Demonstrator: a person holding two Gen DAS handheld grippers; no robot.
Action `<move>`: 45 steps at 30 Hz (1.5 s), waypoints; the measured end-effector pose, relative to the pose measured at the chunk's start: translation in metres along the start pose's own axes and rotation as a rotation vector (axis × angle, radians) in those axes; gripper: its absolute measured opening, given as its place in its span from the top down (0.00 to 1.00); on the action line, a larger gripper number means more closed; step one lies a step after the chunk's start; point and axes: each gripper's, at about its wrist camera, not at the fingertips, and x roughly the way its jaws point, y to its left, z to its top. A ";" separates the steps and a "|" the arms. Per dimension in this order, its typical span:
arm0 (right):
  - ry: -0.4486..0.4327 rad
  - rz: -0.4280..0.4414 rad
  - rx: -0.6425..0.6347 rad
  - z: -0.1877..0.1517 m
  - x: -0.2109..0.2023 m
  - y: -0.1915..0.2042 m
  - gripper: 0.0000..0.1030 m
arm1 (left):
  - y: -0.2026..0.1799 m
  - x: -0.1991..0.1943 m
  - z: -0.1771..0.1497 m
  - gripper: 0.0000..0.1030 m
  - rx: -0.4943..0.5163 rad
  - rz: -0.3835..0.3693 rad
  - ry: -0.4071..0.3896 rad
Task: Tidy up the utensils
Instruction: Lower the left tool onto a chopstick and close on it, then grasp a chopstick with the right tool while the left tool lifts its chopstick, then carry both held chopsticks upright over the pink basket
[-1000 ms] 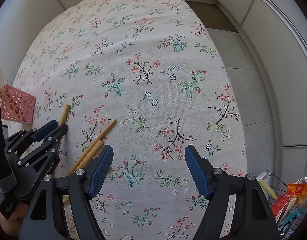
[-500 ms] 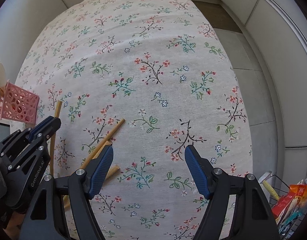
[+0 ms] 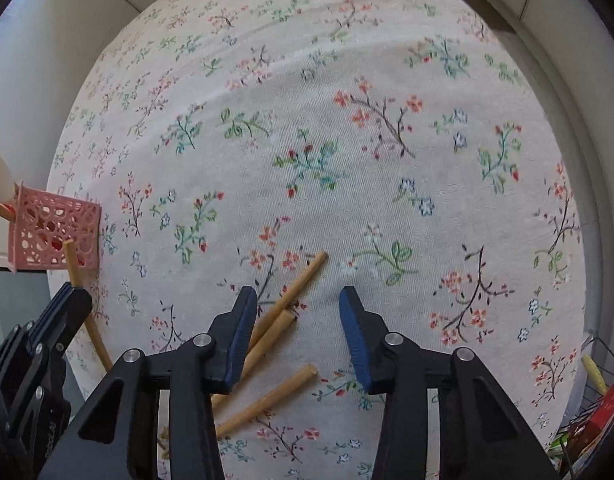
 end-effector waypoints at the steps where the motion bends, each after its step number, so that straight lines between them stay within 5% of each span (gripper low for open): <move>1: 0.004 -0.006 -0.005 0.001 0.004 0.004 0.64 | 0.001 -0.001 -0.001 0.93 -0.001 -0.002 0.000; 9: -0.059 -0.090 0.018 0.008 0.013 0.027 0.88 | 0.008 -0.004 -0.005 0.93 0.001 0.005 -0.002; 22: -0.069 0.169 0.119 0.011 -0.002 0.021 0.95 | 0.024 -0.023 -0.006 0.93 -0.039 0.003 -0.055; 36: -0.309 0.260 -0.029 -0.021 -0.100 0.038 0.95 | 0.042 -0.089 -0.004 0.93 -0.089 -0.011 -0.214; 45: -0.509 0.259 -0.129 -0.047 -0.161 0.053 0.96 | 0.047 -0.146 0.000 0.93 -0.131 -0.007 -0.416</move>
